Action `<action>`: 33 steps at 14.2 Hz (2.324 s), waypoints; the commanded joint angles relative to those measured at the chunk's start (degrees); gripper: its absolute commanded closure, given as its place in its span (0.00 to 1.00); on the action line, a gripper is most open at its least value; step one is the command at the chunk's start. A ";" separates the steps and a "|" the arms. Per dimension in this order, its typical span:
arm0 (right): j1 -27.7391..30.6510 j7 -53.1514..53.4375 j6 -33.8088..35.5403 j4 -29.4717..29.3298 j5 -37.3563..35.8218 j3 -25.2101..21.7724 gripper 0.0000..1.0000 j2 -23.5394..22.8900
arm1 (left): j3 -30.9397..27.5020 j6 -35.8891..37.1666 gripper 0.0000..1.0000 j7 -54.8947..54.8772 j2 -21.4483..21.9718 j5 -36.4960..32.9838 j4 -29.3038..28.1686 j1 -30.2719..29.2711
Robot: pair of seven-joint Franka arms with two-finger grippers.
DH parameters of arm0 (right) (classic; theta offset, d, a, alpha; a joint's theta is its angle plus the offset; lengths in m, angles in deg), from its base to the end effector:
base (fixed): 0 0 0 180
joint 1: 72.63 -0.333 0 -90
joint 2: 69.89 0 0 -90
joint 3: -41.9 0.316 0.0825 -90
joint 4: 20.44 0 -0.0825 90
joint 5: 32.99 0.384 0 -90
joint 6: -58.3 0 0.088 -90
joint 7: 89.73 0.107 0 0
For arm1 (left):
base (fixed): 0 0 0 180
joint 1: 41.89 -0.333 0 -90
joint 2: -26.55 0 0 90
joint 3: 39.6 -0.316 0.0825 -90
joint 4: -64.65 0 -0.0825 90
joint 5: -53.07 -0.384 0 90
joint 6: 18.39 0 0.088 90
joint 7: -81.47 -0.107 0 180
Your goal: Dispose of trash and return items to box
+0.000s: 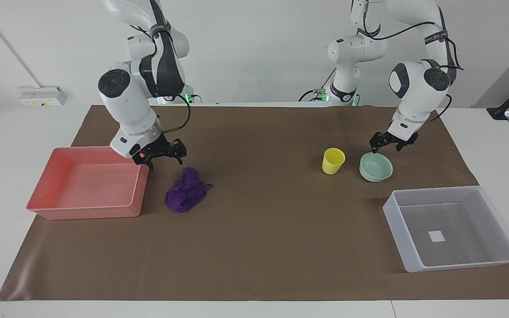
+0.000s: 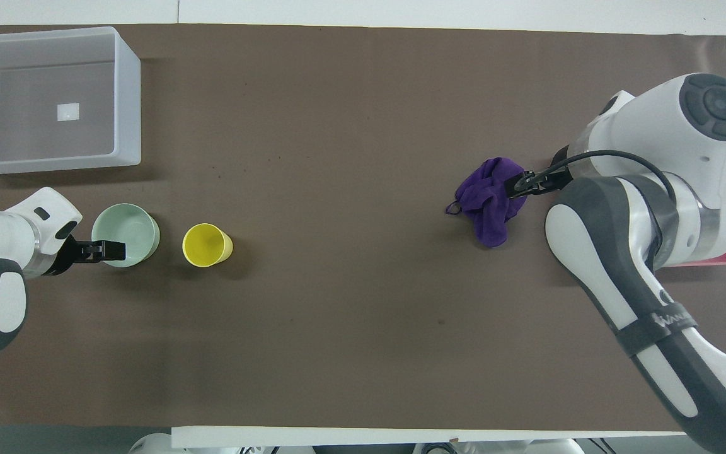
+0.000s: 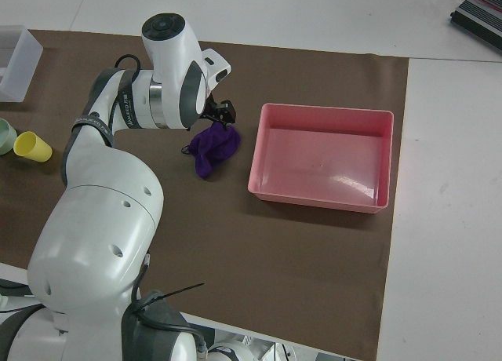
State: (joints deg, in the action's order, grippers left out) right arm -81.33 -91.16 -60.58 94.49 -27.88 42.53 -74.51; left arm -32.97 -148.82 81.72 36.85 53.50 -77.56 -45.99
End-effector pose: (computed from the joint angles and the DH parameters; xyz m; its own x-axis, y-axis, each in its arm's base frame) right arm 0.5610 0.0967 0.4159 0.9895 0.1441 -0.0114 0.1428 -0.9866 -0.0787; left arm 0.4503 -0.0197 0.3538 0.9991 -0.0325 -0.0268 -0.0329 -0.9993 -0.0152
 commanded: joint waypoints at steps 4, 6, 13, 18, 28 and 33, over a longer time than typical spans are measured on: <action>-2.03 0.73 -14.43 7.77 0.70 0.07 0.05 -5.12 | -0.30 -5.43 0.01 -0.16 -0.98 -0.60 -4.30 -0.46; -2.03 0.64 -16.03 7.86 0.70 0.07 0.08 -6.89 | -0.30 -6.32 0.42 -0.16 -1.60 -0.60 -4.83 -0.64; -2.21 0.81 -15.08 6.90 0.70 0.07 0.98 -8.05 | -0.39 -6.50 0.88 -0.86 -1.95 -0.60 -4.48 -1.61; -0.89 0.81 -2.44 0.75 0.70 -0.28 1.00 -1.73 | -0.39 -5.45 0.94 -0.16 -2.56 -0.60 -1.94 -1.52; 12.01 -3.91 18.07 -4.97 -0.97 -0.54 1.00 12.08 | -0.74 10.35 0.98 -0.16 -1.60 -0.25 9.48 -1.52; 20.64 -7.26 14.57 1.78 -1.67 -0.46 0.99 12.97 | -0.83 18.97 1.00 -0.16 0.42 1.23 14.75 -1.52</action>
State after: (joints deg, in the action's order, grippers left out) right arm -62.70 -97.15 -43.41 92.56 -28.81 41.25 -62.15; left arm -33.82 -133.93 81.73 36.00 53.88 -65.02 -47.07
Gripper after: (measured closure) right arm 0.912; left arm 0.969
